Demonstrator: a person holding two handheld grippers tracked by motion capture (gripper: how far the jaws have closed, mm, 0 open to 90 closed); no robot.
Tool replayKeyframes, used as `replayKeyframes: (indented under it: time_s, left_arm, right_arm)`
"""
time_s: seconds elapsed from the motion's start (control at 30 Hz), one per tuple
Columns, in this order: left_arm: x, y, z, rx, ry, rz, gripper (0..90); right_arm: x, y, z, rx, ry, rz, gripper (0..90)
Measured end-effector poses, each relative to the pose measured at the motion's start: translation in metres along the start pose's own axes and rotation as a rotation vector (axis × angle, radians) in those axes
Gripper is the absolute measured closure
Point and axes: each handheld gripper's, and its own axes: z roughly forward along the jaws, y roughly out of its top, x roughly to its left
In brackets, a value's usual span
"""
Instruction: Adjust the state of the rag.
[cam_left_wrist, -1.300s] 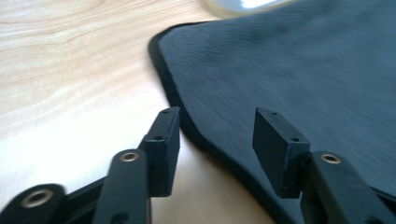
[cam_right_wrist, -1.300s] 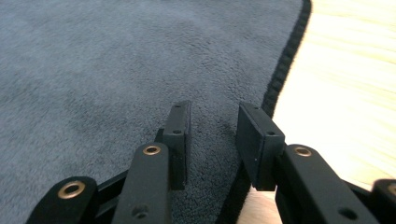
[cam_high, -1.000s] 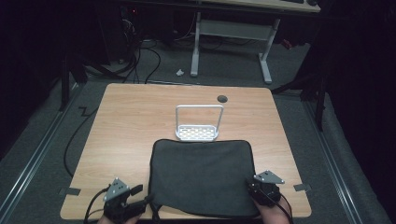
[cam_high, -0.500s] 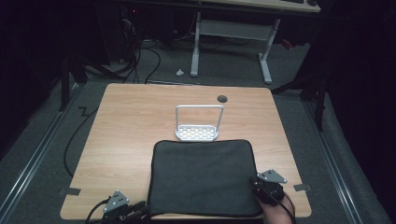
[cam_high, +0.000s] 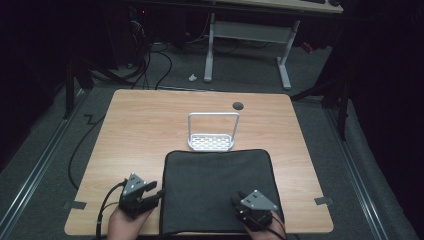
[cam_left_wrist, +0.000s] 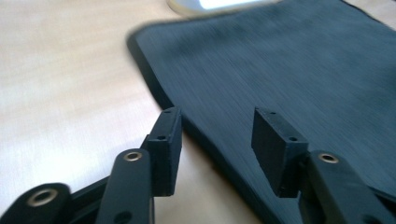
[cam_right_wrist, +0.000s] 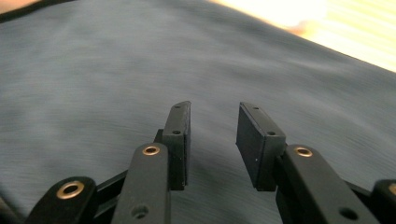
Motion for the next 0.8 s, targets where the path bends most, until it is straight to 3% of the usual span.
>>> replayKeyframes:
  time_s: [0.1, 0.23, 0.3, 0.33, 0.5, 0.57, 0.67, 0.8]
  left_arm:
    - [0.013, 0.016, 0.022, 0.002, 0.014, -0.006, 51.2]
    - [0.025, 0.036, 0.054, 0.028, 0.054, 0.021, 50.1]
    - [0.027, 0.038, 0.059, 0.038, 0.060, 0.019, 48.7]
    - [0.032, 0.044, 0.070, 0.043, 0.066, 0.008, 47.8]
    - [0.041, 0.053, 0.090, 0.071, 0.067, -0.046, 47.7]
    - [0.041, 0.054, 0.097, 0.086, 0.067, -0.047, 48.4]
    - [0.040, 0.056, 0.100, 0.093, 0.056, -0.044, 56.8]
    - [0.042, 0.055, 0.101, 0.096, 0.003, -0.055, 73.8]
  right_arm:
    - [0.023, 0.006, 0.006, -0.009, 0.048, -0.040, 66.3]
    - [0.053, 0.014, 0.011, -0.021, 0.112, -0.085, 67.6]
    - [0.067, 0.017, 0.014, -0.022, 0.129, -0.117, 67.6]
    - [0.075, 0.019, 0.016, -0.023, 0.149, -0.128, 67.6]
    - [0.106, 0.028, 0.025, -0.038, 0.220, -0.171, 68.7]
    - [0.118, 0.031, 0.027, -0.042, 0.246, -0.178, 68.4]
    - [0.137, 0.034, 0.031, -0.046, 0.287, -0.197, 67.5]
    - [0.157, 0.033, 0.038, -0.041, 0.335, -0.221, 64.1]
